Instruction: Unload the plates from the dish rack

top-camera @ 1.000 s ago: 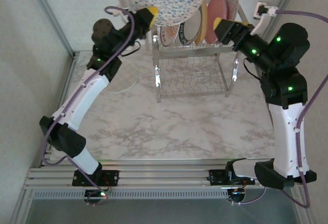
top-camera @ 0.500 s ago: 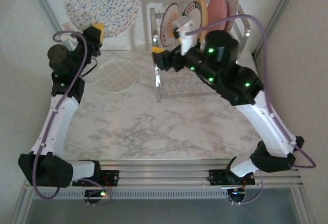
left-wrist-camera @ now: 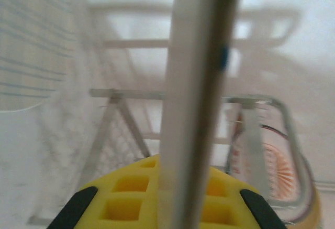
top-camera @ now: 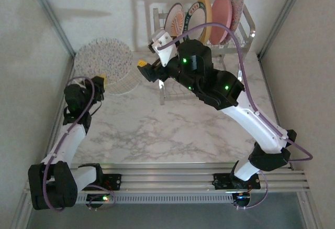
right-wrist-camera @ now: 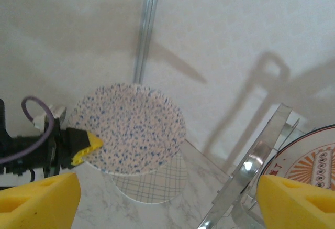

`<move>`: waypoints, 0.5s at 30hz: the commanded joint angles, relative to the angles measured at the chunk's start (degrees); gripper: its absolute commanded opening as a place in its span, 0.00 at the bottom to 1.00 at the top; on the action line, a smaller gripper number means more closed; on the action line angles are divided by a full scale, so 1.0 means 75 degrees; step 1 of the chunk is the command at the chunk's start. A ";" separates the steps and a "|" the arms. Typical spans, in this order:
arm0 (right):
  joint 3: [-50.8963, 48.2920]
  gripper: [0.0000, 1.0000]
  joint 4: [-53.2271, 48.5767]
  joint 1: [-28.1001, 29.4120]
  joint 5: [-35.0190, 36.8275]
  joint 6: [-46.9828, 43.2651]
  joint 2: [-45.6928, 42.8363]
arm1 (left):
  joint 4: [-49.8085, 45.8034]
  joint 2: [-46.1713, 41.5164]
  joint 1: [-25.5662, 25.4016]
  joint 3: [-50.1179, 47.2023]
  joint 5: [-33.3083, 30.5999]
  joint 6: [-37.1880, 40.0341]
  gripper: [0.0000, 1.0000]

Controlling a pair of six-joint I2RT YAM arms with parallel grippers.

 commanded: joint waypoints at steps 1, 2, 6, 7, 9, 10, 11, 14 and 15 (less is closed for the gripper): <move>-0.0305 0.88 0.0141 0.0080 -0.0109 0.0300 -0.0219 | 0.1500 0.0114 0.0066 -0.0464 -0.0095 -0.0013 0.00; -0.0375 0.88 0.0144 0.0080 -0.0124 0.0345 -0.0252 | 0.1612 0.0235 0.0066 -0.0584 -0.0102 -0.0011 0.00; -0.0546 0.88 0.0121 0.0080 -0.0100 0.0421 -0.0344 | 0.1867 0.0910 0.0066 -0.0780 -0.0201 0.0150 0.00; -0.0575 0.88 0.0137 0.0081 -0.0068 0.0416 -0.0348 | 0.1878 0.1091 0.0065 -0.0780 -0.0252 0.0255 0.00; -0.0603 0.88 0.0131 0.0073 -0.0034 0.0406 -0.0358 | 0.1883 0.1454 0.0066 -0.0769 -0.0304 0.0386 0.00; -0.0603 0.88 0.0135 0.0071 -0.0003 0.0403 -0.0352 | 0.1971 0.1671 0.0066 -0.0760 -0.0279 0.0397 0.00; -0.0603 0.89 0.0132 0.0073 -0.0001 0.0403 -0.0346 | 0.2034 0.1846 0.0066 -0.0738 -0.0259 0.0392 0.00; -0.0605 0.89 0.0124 0.0073 0.0035 0.0409 -0.0336 | 0.2039 0.2353 0.0066 -0.0544 -0.0253 0.0485 0.00; -0.0636 0.89 0.0123 0.0080 0.0029 0.0415 -0.0335 | 0.1992 0.2502 0.0066 -0.0460 -0.0270 0.0554 0.00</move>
